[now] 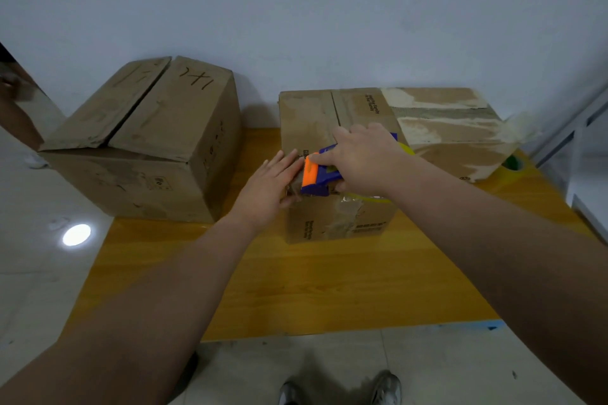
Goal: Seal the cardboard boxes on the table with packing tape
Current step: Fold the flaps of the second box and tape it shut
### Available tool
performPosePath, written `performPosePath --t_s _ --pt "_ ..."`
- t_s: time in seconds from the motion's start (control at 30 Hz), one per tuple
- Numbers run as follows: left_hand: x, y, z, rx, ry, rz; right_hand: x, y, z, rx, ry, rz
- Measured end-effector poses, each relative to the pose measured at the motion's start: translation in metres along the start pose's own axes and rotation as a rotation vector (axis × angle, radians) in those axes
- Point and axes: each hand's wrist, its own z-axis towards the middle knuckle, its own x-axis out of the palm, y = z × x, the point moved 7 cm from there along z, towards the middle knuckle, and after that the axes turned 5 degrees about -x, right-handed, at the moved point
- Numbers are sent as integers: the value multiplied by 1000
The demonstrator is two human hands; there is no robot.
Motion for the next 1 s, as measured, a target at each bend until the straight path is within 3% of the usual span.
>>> performPosePath --t_s 0.27,0.43,0.67,0.8,1.0 --pt "-3 -1 -1 -16 69 95 -1 -1 1 -1 17 4" --pt "-11 -13 -24 102 -35 187 0 -1 2 -6 43 15" --pt "2 -15 -33 -165 -28 314 -1 -1 3 -64 88 -25" --pt "-4 -11 -36 -220 -32 387 -5 -27 -23 -118 37 -25" --pt "-6 -20 -34 -261 -40 367 26 -80 -75 -44 140 -13"
